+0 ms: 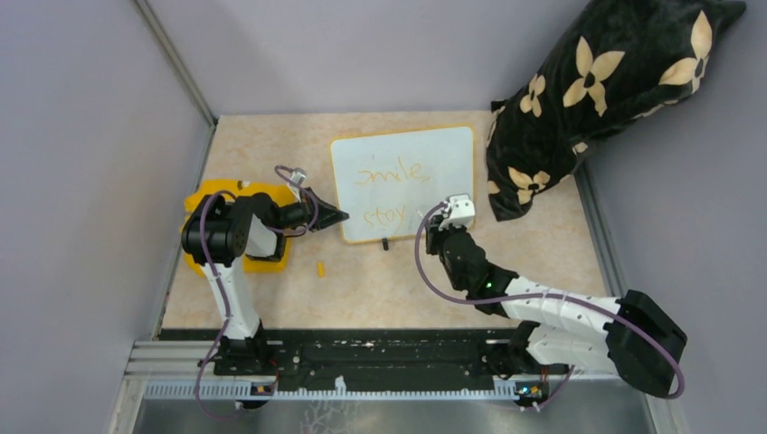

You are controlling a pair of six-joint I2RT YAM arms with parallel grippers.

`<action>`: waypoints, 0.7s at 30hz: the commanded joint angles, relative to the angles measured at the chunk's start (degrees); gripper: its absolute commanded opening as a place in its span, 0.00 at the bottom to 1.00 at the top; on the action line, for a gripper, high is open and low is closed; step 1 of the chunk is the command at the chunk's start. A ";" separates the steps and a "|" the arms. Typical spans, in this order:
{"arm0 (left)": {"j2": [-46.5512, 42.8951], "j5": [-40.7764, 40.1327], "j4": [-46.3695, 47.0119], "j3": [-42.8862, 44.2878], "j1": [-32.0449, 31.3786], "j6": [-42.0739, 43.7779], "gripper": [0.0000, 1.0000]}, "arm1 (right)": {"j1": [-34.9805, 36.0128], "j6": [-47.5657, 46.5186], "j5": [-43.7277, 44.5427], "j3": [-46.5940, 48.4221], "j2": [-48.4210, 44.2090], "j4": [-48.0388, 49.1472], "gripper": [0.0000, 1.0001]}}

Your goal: Write a sentence on the whiteboard

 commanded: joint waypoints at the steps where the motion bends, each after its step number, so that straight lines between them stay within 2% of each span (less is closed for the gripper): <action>1: 0.08 -1.37 1.01 0.94 -0.15 2.02 0.00 | 0.88 0.69 2.36 2.51 1.57 2.93 0.00; 14: 0.11 -1.38 1.02 0.97 -0.17 1.94 0.00 | 0.72 -0.66 3.80 6.30 6.65 8.97 0.00; 21: 0.19 -1.31 1.05 1.03 -0.16 1.87 0.00 | -1.33 1.01 3.17 8.42 9.29 7.55 0.00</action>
